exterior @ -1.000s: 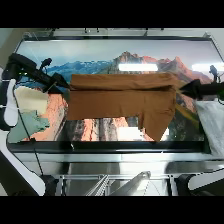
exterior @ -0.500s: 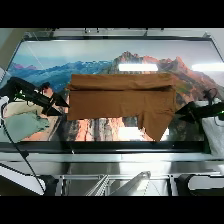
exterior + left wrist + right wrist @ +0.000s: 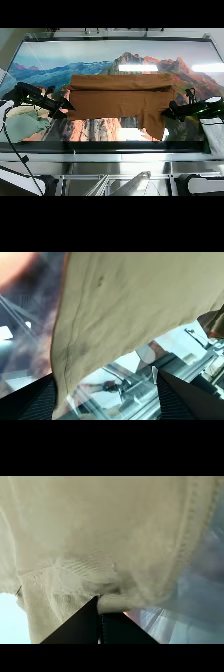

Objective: Fold the shirts.

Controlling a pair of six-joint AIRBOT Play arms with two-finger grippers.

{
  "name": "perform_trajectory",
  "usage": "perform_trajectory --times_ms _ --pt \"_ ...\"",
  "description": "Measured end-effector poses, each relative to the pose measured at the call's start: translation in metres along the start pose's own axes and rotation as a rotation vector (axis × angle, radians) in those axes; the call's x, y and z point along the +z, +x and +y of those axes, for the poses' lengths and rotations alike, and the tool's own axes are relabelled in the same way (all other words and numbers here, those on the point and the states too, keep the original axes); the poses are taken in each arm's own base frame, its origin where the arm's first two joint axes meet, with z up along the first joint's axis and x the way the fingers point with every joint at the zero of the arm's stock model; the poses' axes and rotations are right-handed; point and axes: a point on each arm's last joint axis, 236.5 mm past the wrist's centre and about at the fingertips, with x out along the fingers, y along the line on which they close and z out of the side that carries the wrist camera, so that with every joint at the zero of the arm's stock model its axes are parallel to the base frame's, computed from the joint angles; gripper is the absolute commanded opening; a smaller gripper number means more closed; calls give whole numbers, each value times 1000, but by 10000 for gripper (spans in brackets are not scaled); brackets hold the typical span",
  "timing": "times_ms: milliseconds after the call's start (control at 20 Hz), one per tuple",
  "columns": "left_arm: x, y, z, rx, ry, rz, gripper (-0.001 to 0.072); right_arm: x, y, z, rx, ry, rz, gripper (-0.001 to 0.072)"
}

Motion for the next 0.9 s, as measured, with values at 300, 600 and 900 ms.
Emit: perform_trajectory --times_ms 300,600,900 --pt "9 17 -2 63 58 -29 29 3 -22 11 20 -29 -37 24" --pt "-19 4 -11 39 86 96 29 -20 -64 -5 5 -28 24 23" --pt "-35 -30 -17 -12 67 93 29 -36 -99 -18 -27 -20 37 24"
